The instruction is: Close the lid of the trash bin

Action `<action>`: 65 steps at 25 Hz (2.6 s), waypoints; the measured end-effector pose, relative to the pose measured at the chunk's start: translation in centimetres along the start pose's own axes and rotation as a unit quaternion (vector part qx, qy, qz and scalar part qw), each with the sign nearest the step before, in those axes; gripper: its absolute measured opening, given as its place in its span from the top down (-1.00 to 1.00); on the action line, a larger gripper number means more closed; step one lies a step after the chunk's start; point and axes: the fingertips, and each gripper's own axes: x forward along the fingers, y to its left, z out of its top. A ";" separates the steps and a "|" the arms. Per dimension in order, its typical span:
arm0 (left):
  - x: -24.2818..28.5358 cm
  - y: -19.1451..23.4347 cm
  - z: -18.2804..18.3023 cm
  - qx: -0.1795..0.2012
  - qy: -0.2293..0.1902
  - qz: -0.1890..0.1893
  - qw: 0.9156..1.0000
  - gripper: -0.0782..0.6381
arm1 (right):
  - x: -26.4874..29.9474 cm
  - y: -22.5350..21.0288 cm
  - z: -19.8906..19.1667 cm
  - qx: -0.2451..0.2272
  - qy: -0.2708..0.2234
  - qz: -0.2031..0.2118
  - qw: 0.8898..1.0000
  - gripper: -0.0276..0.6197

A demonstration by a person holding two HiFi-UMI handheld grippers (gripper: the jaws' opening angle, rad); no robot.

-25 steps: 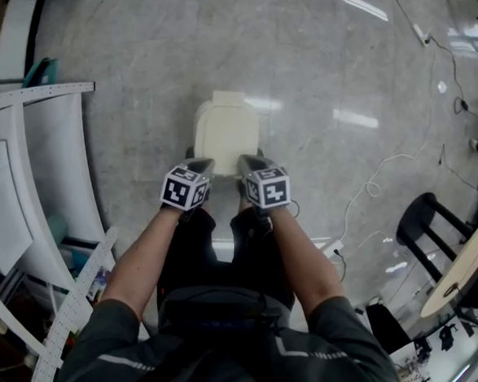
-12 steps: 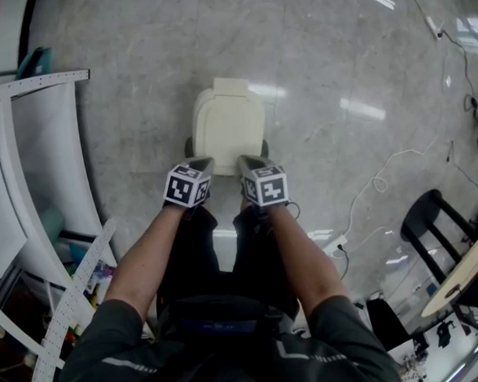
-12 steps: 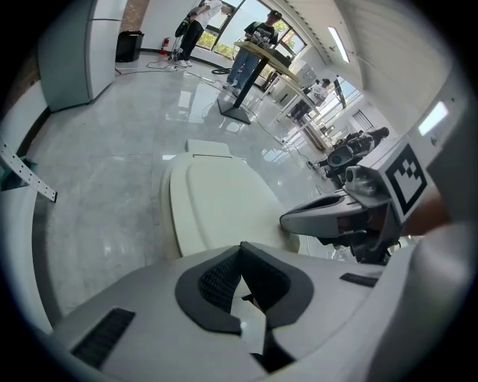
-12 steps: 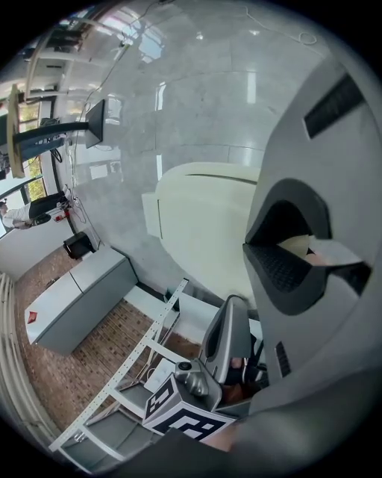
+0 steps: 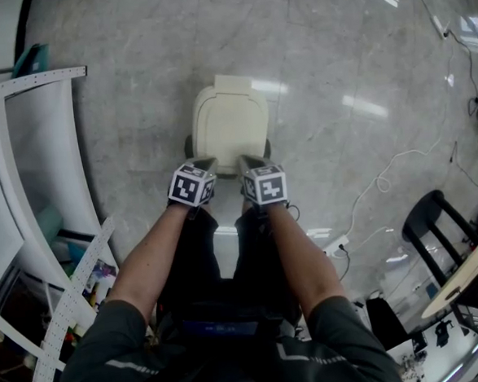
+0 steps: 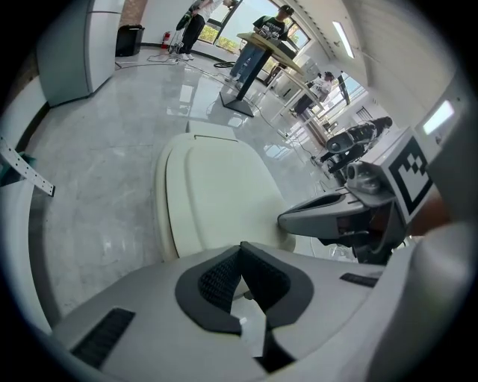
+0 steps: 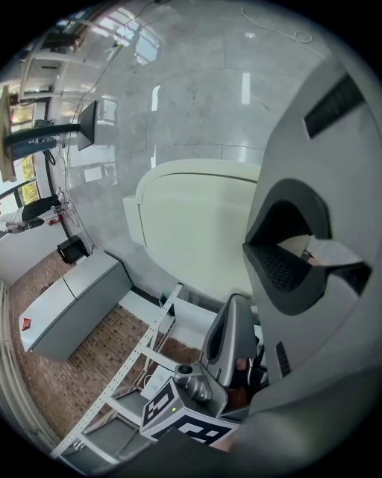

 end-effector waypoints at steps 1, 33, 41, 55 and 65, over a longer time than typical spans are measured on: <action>0.2 0.1 -0.1 0.001 0.000 0.003 1.000 0.80 | 0.1 0.0 0.0 -0.001 0.002 -0.001 1.000 0.88; -0.1 -0.3 0.3 0.019 0.007 0.004 1.000 0.80 | -0.4 -0.4 0.6 -0.012 0.035 -0.049 0.998 0.88; -5.9 -2.5 6.4 0.024 -0.065 0.003 0.998 0.80 | -6.4 0.9 7.1 -0.028 -0.055 -0.039 0.997 0.88; -20.5 -8.1 19.6 0.075 -0.247 -0.007 0.966 0.80 | -22.5 5.1 19.8 -0.069 -0.237 -0.020 0.969 0.88; -32.6 -11.5 23.8 0.115 -0.355 -0.003 0.928 0.80 | -32.9 10.9 24.4 -0.130 -0.324 -0.002 0.937 0.88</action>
